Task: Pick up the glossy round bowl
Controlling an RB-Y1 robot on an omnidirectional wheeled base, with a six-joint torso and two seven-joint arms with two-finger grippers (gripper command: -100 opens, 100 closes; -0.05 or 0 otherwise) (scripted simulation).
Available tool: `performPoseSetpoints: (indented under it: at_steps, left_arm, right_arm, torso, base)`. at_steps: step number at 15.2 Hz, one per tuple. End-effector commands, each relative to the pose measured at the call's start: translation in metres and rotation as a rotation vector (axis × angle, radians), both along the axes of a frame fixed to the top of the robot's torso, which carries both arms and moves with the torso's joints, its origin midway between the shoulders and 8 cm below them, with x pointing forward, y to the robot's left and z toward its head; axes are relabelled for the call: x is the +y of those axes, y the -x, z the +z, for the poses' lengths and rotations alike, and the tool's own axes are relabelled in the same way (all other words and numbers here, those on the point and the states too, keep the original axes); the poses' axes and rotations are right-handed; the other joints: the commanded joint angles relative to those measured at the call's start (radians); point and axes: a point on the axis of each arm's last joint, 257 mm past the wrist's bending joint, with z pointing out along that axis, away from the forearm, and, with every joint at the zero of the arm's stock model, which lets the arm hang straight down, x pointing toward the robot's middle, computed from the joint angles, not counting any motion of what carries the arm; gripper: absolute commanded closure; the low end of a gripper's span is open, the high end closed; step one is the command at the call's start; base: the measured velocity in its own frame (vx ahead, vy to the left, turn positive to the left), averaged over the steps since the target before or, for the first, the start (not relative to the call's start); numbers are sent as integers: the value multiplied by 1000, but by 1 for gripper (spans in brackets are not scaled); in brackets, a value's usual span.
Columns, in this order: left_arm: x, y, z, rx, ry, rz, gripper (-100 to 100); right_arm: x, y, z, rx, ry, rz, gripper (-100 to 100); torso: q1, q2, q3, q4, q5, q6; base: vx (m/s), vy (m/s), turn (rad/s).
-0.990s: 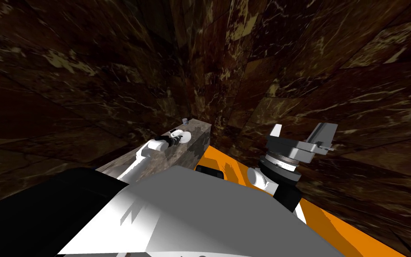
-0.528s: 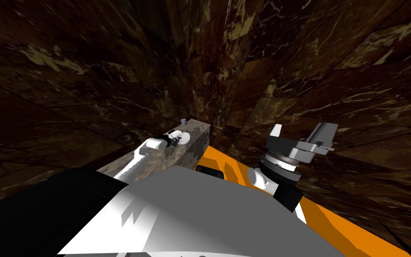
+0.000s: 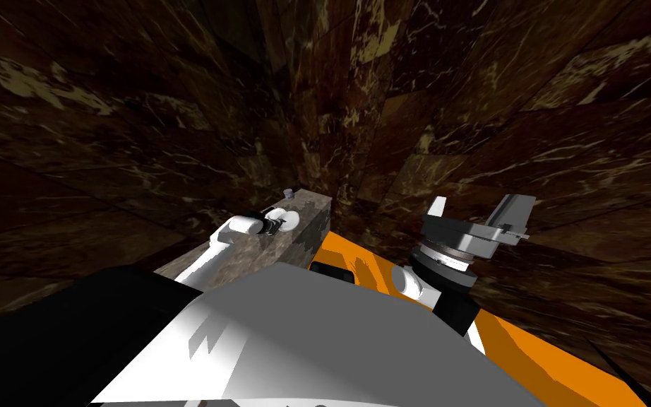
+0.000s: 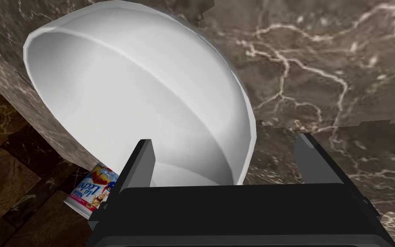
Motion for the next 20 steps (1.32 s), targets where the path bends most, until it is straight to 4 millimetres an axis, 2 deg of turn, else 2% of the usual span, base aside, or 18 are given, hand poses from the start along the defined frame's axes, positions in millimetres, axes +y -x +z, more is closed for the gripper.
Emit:
performPoseSetpoints:
  at_steps: [1,15,19,20]
  left_arm:
    - [4,8,-1,46,2,-2,-100]
    - [17,59,0,291,15,-6,-100]
    - [19,70,3,340,19,-9,-100]
    - [18,66,2,322,18,-8,-100]
  right_arm:
    - [0,0,0,0,0,0,0]
    - [0,0,0,0,0,0,0]
    - [0,0,0,0,0,0,0]
    - [0,0,0,0,0,0,0]
  torso:
    - [0,0,0,0,0,0]
    - [0,0,0,0,0,0]
    - [0,0,0,0,0,0]
    - [0,0,0,0,0,0]
  base:
    - [22,13,-57]
    - [25,13,-58]
    - [21,12,-50]
    - [14,8,-19]
